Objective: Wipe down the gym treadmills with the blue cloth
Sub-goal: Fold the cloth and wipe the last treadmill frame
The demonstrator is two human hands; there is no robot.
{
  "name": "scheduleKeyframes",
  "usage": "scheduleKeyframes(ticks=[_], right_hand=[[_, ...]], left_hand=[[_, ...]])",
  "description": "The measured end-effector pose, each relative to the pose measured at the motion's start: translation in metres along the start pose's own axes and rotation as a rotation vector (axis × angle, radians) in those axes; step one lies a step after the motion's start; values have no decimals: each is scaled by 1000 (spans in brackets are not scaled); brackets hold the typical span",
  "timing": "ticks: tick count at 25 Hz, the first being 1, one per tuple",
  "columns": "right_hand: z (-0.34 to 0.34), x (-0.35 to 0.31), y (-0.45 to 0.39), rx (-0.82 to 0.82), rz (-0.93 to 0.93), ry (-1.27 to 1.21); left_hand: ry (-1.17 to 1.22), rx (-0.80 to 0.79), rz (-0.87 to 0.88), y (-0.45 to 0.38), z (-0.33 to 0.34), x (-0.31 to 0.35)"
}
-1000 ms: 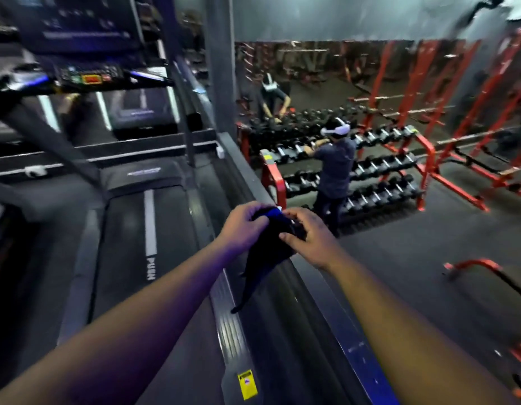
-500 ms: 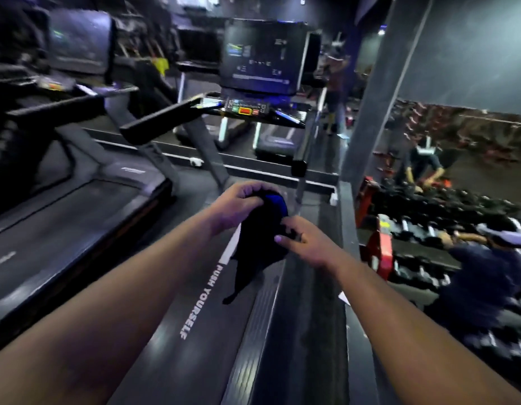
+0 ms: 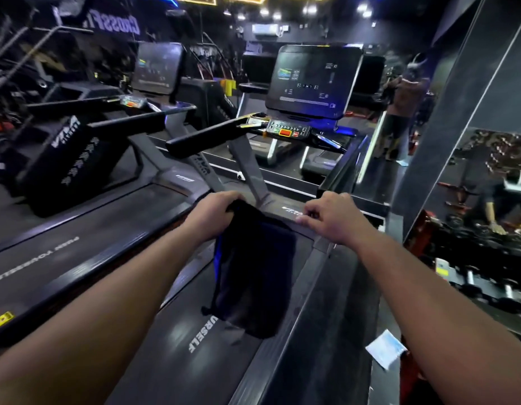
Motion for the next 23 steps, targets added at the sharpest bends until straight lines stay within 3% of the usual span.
scheduleKeyframes(ticks=[1, 4, 6, 9, 11, 14, 16, 18, 20, 23], right_hand=[[3, 9, -5, 18, -20, -38], [27, 11, -22, 45, -76, -546], [53, 1, -33, -18, -47, -594], [79, 18, -50, -54, 162, -526], [79, 38, -65, -98, 181, -610], [72, 66, -84, -65, 383, -1018], [66, 84, -98, -28, 527, -1301], [62, 99, -112, -43, 526, -1240], [65, 124, -124, -55, 451, -994], [70, 175, -128, 29, 567, -874]], left_hand=[[53, -6, -28, -5, 1, -5], [229, -66, -13, -31, 19, -3], [352, -69, -18, -50, 30, 3], [480, -44, -56, -80, 43, 1], [565, -29, -79, -95, 50, -3], [685, 141, -204, -121, 66, -6], [863, 218, -425, -123, 87, -1], [1045, -16, -641, -106, 124, 4], [1065, -255, -676, -91, 162, 9], [1093, -197, -680, -103, 196, 21]])
Point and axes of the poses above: each hand's wrist, its own y-axis away from the middle knuckle, its own z-axis out of the palm, x = y × z, the point moved 1 cm from there along -y, towards the middle knuckle, and after that the axes turned 14 degrees about x, right-handed, at the moved point
